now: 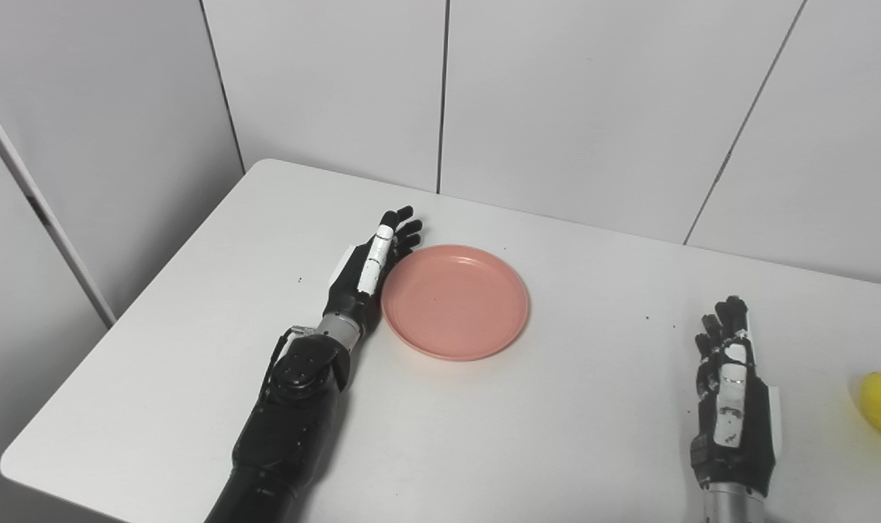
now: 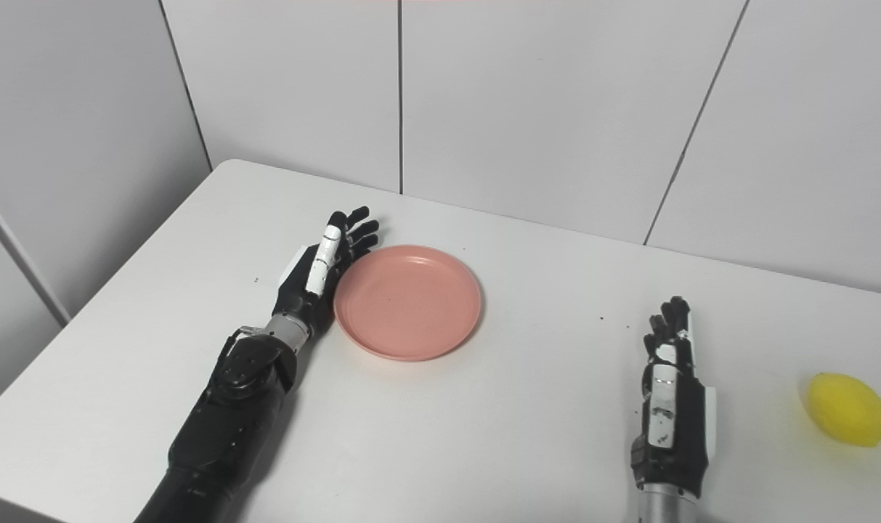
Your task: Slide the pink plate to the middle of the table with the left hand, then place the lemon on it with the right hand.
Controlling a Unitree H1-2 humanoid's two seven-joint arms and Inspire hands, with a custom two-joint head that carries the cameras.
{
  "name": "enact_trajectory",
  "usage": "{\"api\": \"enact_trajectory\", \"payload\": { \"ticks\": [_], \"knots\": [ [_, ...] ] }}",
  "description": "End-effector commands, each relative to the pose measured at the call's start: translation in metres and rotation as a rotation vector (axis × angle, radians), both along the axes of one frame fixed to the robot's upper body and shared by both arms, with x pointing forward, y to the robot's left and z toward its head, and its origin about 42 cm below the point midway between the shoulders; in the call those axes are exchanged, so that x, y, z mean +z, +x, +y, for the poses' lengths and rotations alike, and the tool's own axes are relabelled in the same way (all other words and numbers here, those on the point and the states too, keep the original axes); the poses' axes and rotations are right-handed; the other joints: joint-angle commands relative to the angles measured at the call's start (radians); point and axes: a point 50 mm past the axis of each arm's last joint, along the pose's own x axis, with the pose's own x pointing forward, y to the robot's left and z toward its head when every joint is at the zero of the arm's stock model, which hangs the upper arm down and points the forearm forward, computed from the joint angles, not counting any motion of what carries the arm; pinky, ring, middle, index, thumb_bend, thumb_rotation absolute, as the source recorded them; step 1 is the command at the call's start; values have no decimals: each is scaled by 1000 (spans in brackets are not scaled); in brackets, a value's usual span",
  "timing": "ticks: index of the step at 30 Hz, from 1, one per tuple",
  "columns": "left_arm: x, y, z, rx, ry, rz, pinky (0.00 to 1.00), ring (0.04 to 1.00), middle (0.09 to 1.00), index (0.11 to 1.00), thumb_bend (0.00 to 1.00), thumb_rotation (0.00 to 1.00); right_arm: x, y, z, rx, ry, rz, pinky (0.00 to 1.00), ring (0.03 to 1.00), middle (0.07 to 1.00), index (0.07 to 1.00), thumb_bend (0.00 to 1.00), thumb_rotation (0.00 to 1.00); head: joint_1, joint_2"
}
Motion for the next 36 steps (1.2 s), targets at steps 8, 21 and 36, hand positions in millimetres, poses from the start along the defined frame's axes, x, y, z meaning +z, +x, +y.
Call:
{"api": "enact_trajectory", "payload": {
  "ticks": [8, 21, 36],
  "knots": [
    [6, -2, -47, -112, -131, -8, 936, 919, 906, 893, 587, 1000, 4, 0, 10, 2, -1, 1, 998, 967, 971, 965, 744, 935, -66, 23],
    [6, -17, -65, -99, -157, 8, 944, 921, 913, 911, 578, 1000, 12, 1, 24, 27, -62, 30, 1000, 995, 988, 983, 727, 1000, -187, 62],
    [6, -27, -61, -112, -135, -13, 952, 931, 924, 913, 587, 1000, 20, 6, 39, 30, -101, 57, 1000, 1000, 1000, 1000, 692, 1000, -326, 97]
  ]
}}
